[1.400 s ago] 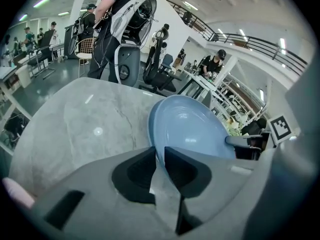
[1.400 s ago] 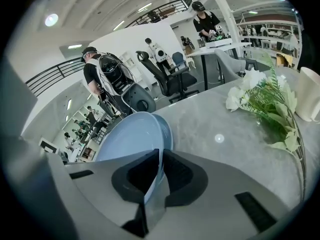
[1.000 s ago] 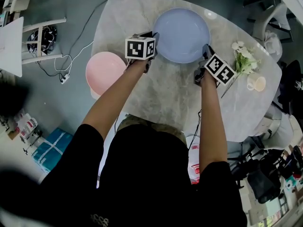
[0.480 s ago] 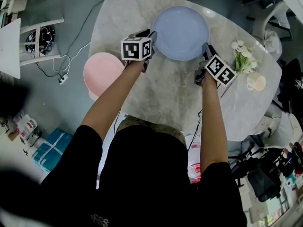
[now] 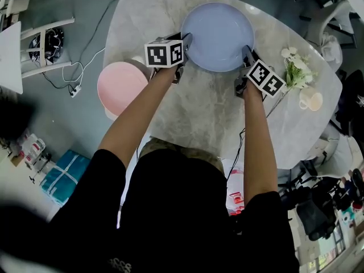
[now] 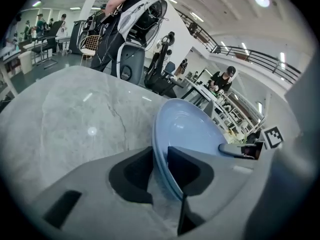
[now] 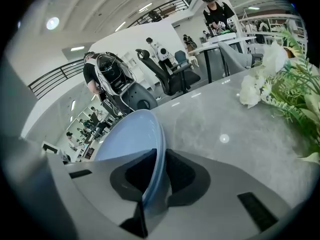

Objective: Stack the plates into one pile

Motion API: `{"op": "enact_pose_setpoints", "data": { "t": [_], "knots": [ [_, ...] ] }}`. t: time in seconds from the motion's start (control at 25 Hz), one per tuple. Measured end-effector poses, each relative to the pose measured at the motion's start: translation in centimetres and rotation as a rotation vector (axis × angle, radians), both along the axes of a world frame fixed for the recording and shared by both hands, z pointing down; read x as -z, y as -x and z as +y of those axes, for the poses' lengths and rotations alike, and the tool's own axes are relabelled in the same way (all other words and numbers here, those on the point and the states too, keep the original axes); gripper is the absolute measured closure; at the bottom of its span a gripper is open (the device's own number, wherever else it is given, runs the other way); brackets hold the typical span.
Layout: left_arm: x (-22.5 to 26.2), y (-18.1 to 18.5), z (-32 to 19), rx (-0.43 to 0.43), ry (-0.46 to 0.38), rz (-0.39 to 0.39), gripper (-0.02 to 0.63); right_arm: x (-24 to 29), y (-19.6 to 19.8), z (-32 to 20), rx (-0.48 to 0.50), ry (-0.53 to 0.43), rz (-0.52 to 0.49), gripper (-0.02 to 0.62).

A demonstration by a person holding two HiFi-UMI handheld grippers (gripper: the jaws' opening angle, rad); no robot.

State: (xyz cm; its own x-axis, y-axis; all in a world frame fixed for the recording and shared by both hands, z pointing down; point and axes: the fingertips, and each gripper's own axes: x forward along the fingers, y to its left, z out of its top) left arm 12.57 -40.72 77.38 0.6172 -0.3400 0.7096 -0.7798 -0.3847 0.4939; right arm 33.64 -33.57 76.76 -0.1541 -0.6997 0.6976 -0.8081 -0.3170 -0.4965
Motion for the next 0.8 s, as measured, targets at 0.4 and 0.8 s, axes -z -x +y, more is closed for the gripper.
{"op": "enact_pose_setpoints", "data": {
  "t": [0.4, 0.8],
  "knots": [
    [1.6, 1.3, 1.4, 0.092, 0.046, 0.090, 0.531, 1.4, 1.0, 1.5, -0.024, -0.010, -0.032, 0.541],
    [8.8, 3.9, 10.0, 0.021, 0.046, 0.142, 0.536, 8.6, 4.3, 12.2, -0.088, -0.040, -0.037, 0.543]
  ]
}}
